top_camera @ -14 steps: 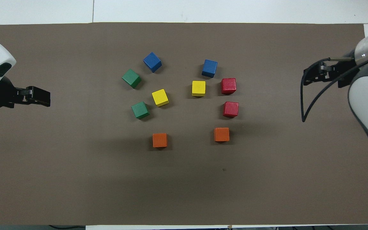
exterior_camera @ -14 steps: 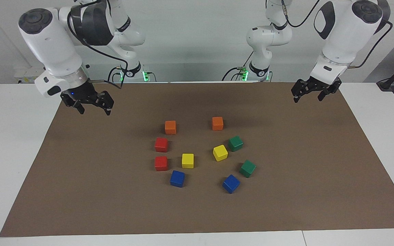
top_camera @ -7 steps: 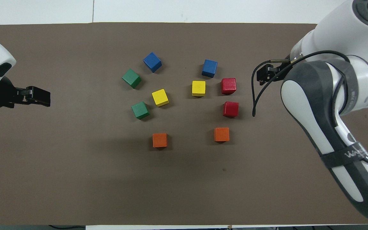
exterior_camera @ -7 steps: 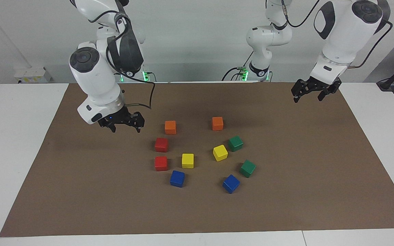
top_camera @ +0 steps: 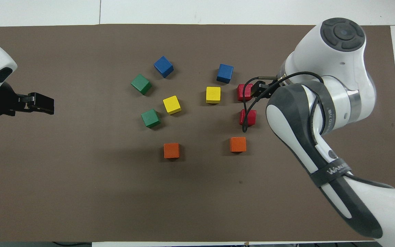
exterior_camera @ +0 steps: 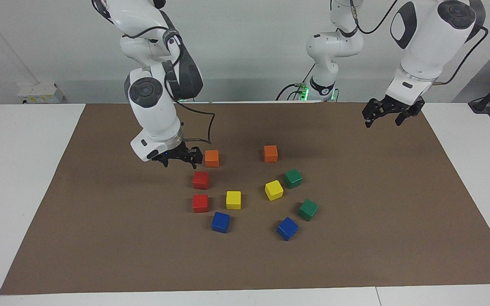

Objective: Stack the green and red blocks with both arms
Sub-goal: 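Reach the right gripper to the red block nearer the robot and grasp it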

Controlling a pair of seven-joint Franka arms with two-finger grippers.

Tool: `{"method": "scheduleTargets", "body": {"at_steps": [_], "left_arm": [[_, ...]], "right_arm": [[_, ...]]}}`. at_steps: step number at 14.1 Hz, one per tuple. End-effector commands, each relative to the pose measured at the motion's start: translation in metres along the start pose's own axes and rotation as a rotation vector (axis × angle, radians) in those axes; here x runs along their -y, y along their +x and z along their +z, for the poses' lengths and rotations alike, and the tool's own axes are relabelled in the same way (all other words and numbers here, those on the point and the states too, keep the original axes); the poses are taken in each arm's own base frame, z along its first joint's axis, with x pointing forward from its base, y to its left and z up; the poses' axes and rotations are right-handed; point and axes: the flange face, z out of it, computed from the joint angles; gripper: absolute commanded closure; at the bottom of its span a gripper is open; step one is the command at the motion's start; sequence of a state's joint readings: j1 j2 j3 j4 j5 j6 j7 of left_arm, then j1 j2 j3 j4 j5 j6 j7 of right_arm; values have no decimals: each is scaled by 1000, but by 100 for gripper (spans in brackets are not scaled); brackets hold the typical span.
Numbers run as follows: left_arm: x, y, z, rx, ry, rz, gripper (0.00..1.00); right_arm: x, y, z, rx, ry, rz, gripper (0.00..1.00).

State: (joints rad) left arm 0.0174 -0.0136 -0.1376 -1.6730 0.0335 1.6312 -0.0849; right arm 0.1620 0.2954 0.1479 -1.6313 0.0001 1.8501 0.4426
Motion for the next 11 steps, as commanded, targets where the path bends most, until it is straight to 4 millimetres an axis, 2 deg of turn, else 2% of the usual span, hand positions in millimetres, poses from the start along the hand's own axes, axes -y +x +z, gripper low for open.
{"method": "scheduleTargets", "body": {"at_steps": [1,4,8,11], "left_arm": [[-2,1,0,8,5,0,0],[-19,0,-1,8,7,28,0],[-17,0,-2,5,6,-23,0],[-36,2,-1,-14,-17,-90,0]], "right_arm": [[10,-10,18,-12,15,32,0],[17,-12,32,-22,28,28,0],[17,-15,54,-30,32,36,0],[22,-19,73,-45,39,31,0]]}}
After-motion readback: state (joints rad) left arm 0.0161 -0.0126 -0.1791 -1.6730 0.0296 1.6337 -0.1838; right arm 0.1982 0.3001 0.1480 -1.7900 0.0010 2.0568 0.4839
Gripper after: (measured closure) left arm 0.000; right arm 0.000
